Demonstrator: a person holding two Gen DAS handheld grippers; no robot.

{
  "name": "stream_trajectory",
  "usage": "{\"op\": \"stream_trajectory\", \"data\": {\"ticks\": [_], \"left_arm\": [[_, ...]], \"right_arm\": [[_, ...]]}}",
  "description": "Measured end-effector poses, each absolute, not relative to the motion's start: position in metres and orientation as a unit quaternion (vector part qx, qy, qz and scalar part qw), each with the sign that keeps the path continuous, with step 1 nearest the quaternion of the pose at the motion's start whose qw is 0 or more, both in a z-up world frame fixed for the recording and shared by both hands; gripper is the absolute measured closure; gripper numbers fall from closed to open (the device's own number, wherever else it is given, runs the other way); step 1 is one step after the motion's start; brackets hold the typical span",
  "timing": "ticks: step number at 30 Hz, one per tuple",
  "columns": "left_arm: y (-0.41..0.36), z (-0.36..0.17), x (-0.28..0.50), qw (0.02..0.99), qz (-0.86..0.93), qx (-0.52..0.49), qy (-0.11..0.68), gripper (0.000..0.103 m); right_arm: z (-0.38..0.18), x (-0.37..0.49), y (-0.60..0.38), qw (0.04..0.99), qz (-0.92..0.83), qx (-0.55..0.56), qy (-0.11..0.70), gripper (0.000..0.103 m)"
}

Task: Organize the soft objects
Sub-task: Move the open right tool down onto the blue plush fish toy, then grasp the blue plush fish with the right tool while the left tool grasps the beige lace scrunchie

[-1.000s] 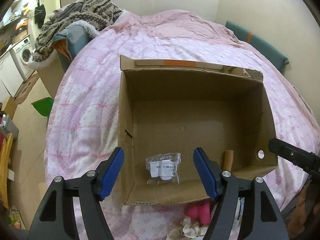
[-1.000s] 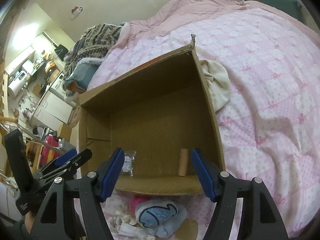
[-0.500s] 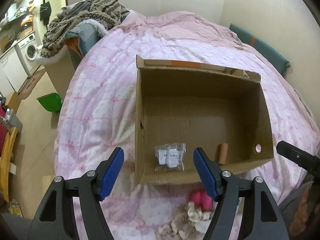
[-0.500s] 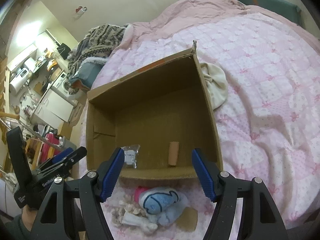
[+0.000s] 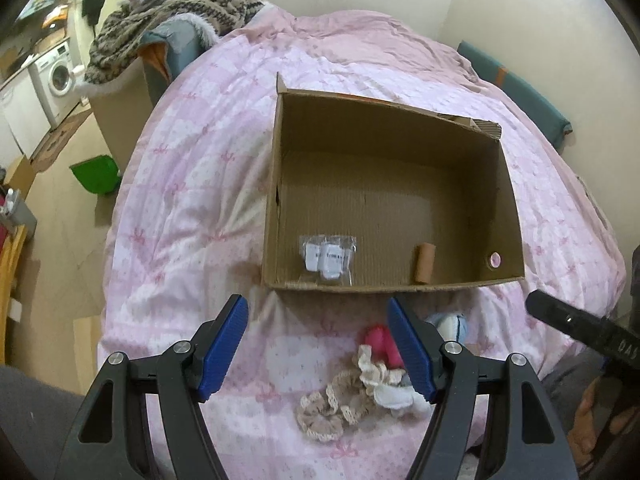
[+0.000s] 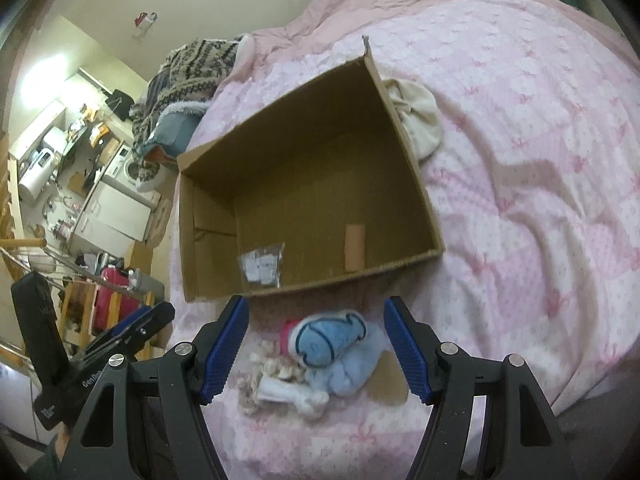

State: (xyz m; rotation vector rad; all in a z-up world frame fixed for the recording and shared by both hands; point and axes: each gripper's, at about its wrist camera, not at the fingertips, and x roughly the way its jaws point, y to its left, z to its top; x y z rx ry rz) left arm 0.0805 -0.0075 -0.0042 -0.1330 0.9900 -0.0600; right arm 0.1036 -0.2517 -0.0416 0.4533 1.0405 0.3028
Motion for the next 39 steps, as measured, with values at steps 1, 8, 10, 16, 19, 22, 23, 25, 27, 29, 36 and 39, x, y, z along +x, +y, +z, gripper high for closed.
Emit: {"op": "stream_trajectory", "data": {"ticks": [1, 8, 10, 16, 19, 22, 23, 25, 27, 29, 36, 39], "left_arm": [[-0.007, -0.005, 0.079, 0.876, -0.028, -0.066, 0.476, 0.034], [-0.004, -0.017, 0.073, 0.871, 0.004, -0.060, 0.488, 0.034], [0.000, -0.024, 0.076, 0.863, 0.010, -0.074, 0.500, 0.034], [0.009, -0.033, 0.081, 0.851, 0.026, -0.098, 0.515, 0.034], [0.009, -0.034, 0.082, 0.850, 0.026, -0.098, 0.517, 0.034], [0.008, -0.037, 0.083, 0.848, 0.025, -0.098, 0.520, 0.034], [0.009, -0.037, 0.084, 0.847, 0.025, -0.100, 0.521, 0.034], [0.010, -0.037, 0.084, 0.847, 0.025, -0.104, 0.521, 0.034], [0.011, -0.038, 0.085, 0.846, 0.027, -0.107, 0.522, 0.034], [0.012, -0.040, 0.087, 0.843, 0.028, -0.110, 0.525, 0.034], [0.011, -0.046, 0.090, 0.836, 0.026, -0.114, 0.537, 0.034], [0.013, -0.046, 0.088, 0.834, 0.028, -0.115, 0.539, 0.034]], "right_arm": [[-0.042, 0.101, -0.249, 0.833, 0.143, 0.209, 0.493, 0.029], [-0.047, 0.094, -0.237, 0.832, 0.145, 0.181, 0.503, 0.029], [-0.052, 0.098, -0.239, 0.827, 0.143, 0.190, 0.510, 0.029], [-0.078, 0.110, -0.236, 0.792, 0.138, 0.215, 0.554, 0.027], [-0.092, 0.116, -0.220, 0.782, 0.137, 0.188, 0.579, 0.027], [-0.109, 0.128, -0.205, 0.762, 0.139, 0.169, 0.609, 0.027], [-0.115, 0.132, -0.203, 0.758, 0.136, 0.166, 0.616, 0.027], [-0.124, 0.139, -0.202, 0.755, 0.125, 0.161, 0.624, 0.027], [-0.133, 0.145, -0.200, 0.749, 0.119, 0.149, 0.634, 0.027], [-0.139, 0.149, -0.199, 0.743, 0.124, 0.150, 0.641, 0.027], [-0.129, 0.147, -0.197, 0.759, 0.146, 0.126, 0.621, 0.073], [-0.116, 0.141, -0.210, 0.764, 0.155, 0.157, 0.607, 0.076]]}}
